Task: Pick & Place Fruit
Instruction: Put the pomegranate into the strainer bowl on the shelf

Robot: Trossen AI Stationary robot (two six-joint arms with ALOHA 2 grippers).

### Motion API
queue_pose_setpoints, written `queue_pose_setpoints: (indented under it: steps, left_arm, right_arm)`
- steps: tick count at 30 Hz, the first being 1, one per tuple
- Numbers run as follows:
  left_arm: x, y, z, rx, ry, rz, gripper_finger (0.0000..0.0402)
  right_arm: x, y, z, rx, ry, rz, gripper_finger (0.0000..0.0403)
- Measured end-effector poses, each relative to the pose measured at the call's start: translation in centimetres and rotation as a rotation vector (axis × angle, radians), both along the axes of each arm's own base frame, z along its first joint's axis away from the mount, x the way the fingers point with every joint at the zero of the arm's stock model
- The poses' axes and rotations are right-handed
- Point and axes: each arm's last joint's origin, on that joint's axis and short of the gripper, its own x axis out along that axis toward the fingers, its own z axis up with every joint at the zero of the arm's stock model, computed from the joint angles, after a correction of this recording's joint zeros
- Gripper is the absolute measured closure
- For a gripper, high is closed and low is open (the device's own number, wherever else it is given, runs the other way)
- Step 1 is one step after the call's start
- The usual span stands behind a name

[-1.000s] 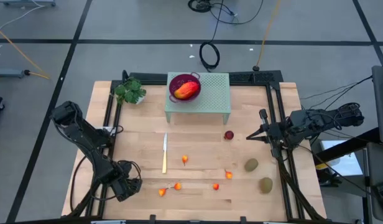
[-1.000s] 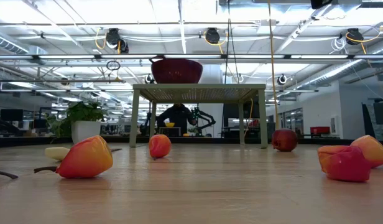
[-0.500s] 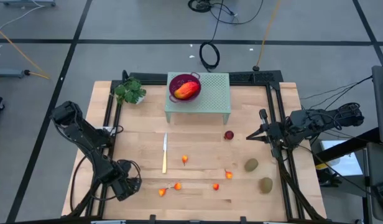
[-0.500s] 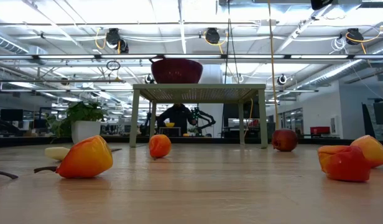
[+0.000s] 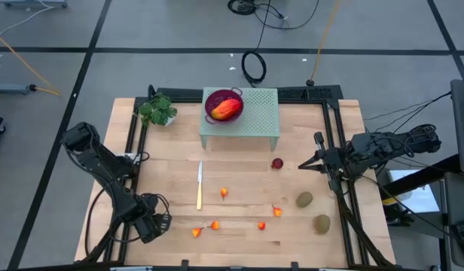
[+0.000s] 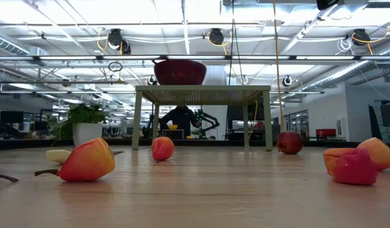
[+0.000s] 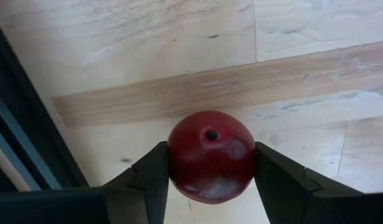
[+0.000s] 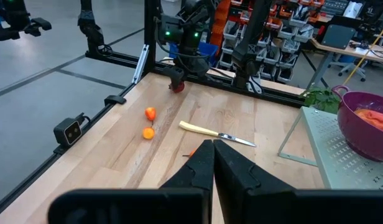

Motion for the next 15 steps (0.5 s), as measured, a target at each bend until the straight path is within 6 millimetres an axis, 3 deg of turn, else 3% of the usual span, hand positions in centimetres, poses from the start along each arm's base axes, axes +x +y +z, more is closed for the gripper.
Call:
queue_pose_setpoints:
  steps: [15]
  left_arm:
    - [0.8,-0.4,1.0,0.044,-0.112,0.021,0.0211]
  right_arm:
    - [0.0,0.0,0.0,0.000,0.000,0.000,0.0399]
